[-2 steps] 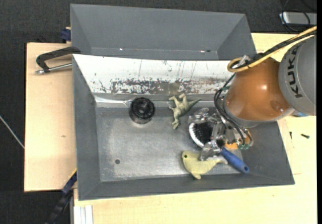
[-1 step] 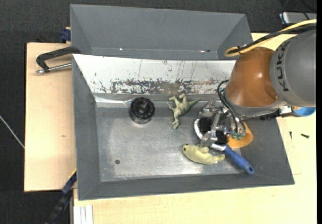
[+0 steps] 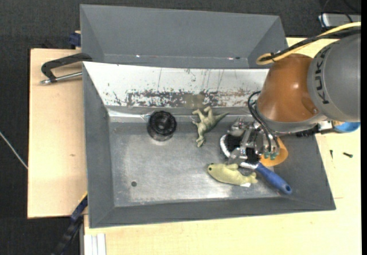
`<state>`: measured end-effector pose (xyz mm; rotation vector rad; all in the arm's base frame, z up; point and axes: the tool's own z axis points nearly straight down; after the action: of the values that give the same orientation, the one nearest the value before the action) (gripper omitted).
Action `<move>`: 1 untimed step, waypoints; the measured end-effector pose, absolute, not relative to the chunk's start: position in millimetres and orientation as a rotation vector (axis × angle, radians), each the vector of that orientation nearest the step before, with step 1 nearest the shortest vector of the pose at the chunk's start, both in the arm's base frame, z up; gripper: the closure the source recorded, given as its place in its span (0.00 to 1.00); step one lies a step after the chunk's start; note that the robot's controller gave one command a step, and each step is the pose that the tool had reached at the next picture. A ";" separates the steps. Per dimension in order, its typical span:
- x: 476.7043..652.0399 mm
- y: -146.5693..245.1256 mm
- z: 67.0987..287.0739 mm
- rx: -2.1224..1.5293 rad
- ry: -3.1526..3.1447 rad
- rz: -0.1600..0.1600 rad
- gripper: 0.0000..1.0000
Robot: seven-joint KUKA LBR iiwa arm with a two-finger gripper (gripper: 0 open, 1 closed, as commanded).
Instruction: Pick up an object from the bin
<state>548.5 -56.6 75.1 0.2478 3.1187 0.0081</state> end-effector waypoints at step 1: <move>549.8 -54.7 84.9 0.248 3.127 0.006 1.00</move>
Offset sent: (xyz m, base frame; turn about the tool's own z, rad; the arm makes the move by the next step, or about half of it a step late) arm -0.0001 -0.0001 0.0084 -0.0001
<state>549.8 -54.7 84.9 0.2481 3.1275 0.0055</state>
